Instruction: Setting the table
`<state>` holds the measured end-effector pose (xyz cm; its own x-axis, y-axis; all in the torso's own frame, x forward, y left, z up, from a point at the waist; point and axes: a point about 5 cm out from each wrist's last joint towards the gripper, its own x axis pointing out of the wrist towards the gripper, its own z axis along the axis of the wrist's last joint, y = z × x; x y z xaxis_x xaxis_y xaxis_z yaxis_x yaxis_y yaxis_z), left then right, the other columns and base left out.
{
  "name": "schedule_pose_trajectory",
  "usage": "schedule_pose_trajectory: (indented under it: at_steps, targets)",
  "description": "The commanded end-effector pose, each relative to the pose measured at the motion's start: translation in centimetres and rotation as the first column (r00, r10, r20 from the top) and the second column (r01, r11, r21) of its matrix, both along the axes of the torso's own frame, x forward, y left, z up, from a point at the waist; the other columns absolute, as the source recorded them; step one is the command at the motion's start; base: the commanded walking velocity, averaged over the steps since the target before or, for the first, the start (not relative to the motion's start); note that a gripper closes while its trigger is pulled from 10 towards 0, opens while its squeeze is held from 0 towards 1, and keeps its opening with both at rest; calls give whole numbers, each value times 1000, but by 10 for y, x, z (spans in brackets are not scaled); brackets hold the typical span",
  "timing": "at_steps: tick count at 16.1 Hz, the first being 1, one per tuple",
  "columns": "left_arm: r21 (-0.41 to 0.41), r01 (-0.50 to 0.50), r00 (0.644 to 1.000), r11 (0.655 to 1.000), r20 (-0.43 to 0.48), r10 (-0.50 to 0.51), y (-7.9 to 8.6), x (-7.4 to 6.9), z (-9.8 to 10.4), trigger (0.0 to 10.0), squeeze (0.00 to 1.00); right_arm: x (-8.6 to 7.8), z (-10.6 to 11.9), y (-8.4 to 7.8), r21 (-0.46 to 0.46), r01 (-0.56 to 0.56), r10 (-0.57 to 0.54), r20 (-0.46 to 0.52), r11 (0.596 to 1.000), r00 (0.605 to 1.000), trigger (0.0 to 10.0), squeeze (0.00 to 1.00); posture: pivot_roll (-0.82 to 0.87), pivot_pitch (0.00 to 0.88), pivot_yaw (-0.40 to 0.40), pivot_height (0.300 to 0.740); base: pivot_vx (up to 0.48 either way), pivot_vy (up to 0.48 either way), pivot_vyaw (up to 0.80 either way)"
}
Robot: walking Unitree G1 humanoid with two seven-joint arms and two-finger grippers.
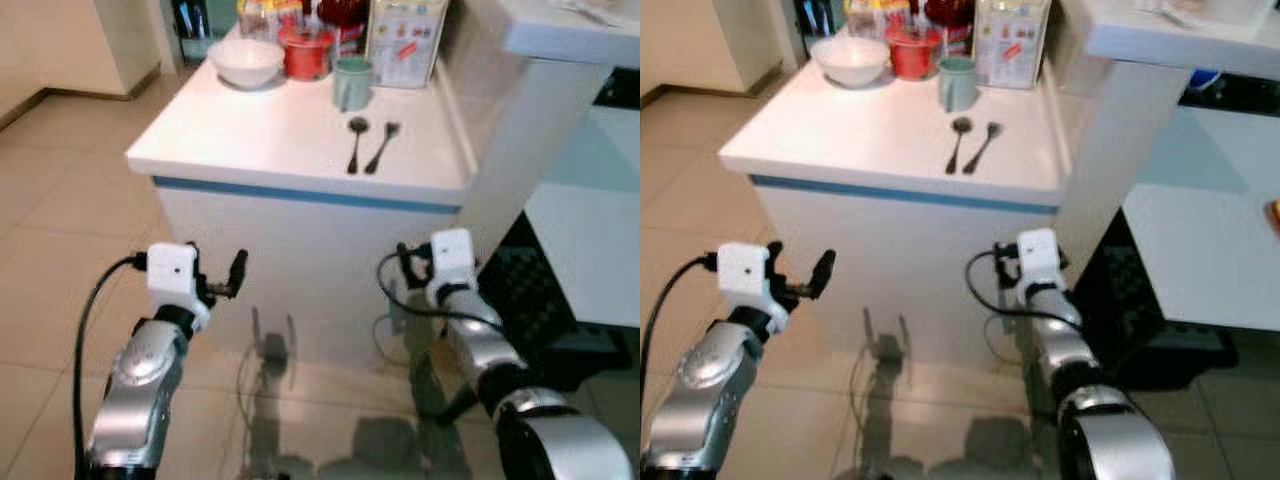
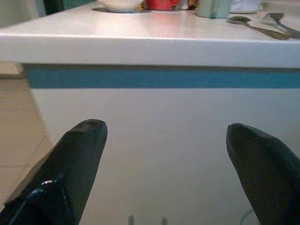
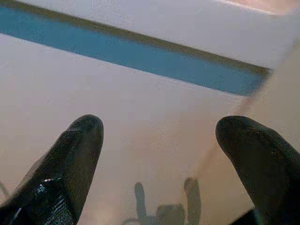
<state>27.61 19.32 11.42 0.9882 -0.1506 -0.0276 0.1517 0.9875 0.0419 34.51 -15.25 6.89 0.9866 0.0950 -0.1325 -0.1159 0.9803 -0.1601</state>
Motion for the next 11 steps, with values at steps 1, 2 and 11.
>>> schedule_pose_trajectory:
  at_steps: [1, 2, 11]
  targets:
    - [-13, 13, 1000, 1000, 5, -13, -5, 1, 0, 10000, 0, 1, 3, -7, 10, -1, 1, 9, 1000, 1000, 10000, 0, 182, 23, -10, 740, 0, 0, 0]
    - [-7, 12, 1000, 1000, 5, -12, -5, 2, 0, 10000, 0, 2, 6, -5, 27, -21, 20, 14, 999, 1000, 10000, 0, 182, 21, -11, 740, 0, 0, 0]
    - [68, 117, 993, 991, -18, -116, -7, 26, 4, 10000, 0, 18, 30, 34, 75, -102, 95, 81, 992, 992, 10000, 0, 75, 40, 96, 740, 0, 0, 0]
